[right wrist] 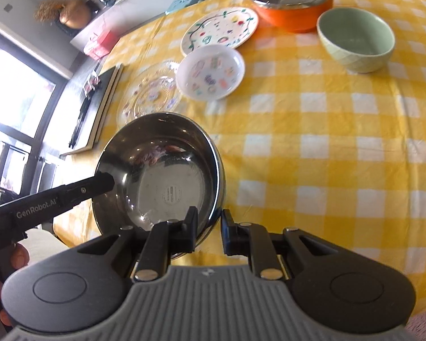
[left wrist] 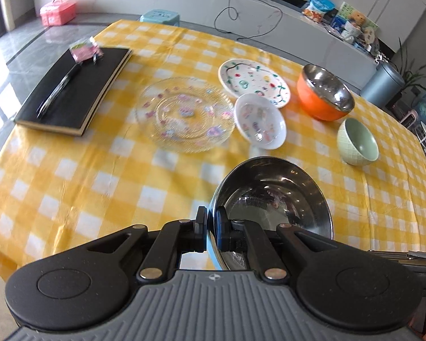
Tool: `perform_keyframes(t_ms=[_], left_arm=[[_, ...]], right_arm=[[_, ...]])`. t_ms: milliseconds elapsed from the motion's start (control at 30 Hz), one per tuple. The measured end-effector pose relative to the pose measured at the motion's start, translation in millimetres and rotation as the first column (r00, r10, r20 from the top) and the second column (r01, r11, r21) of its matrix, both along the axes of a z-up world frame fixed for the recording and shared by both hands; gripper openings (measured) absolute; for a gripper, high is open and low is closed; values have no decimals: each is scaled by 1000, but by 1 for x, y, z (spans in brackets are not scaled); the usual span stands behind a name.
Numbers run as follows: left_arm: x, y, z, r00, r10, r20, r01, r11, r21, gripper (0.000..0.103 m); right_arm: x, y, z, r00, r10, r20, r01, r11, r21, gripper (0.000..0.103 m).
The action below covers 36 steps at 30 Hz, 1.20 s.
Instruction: Organize plates and bowls
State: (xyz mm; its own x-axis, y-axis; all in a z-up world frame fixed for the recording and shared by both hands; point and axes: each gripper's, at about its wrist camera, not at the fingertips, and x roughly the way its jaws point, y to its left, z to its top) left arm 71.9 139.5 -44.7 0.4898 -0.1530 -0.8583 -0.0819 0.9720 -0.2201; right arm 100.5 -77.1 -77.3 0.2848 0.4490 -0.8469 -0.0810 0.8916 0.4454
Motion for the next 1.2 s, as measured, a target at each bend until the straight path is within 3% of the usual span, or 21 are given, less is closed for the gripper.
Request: perform_keyframes(t_ms=[267,600,767,833,933,1133,1200], left_arm=[[-9,12,-17,999,23,-25,-25,998,-57,6],[-9,13,-23,999,34,-29,-36,997,-70,6],[-9,10,-23,999,27,-29,-28,998,-58,10],[-11,9,-23,999,34,-23,-35,999,-42,20],[-13,8,-18,999,36,3,-36,999,-33,25],[-18,3,13,995,35,94,-38,999,34,26],[-19,1,24,992,27,121,-34,998,54,26]], right_arm=[[-4,8,-6,1000,-2,-19,1,999,-40,15],[-3,10,-6,1000,-2,-8,1,998,-63,16],[-5,13,-3,1000,12,16,-11,997,-75,23],[-6,12,0,999,17,31,-14,996,-88,30],[-8,7,6,999,11,52,-7,997,-79,32],[-16,-5,27,990,3,144,6,998,-63,37],[-20,-12,37,981,-18,191,34,996,-82,48]])
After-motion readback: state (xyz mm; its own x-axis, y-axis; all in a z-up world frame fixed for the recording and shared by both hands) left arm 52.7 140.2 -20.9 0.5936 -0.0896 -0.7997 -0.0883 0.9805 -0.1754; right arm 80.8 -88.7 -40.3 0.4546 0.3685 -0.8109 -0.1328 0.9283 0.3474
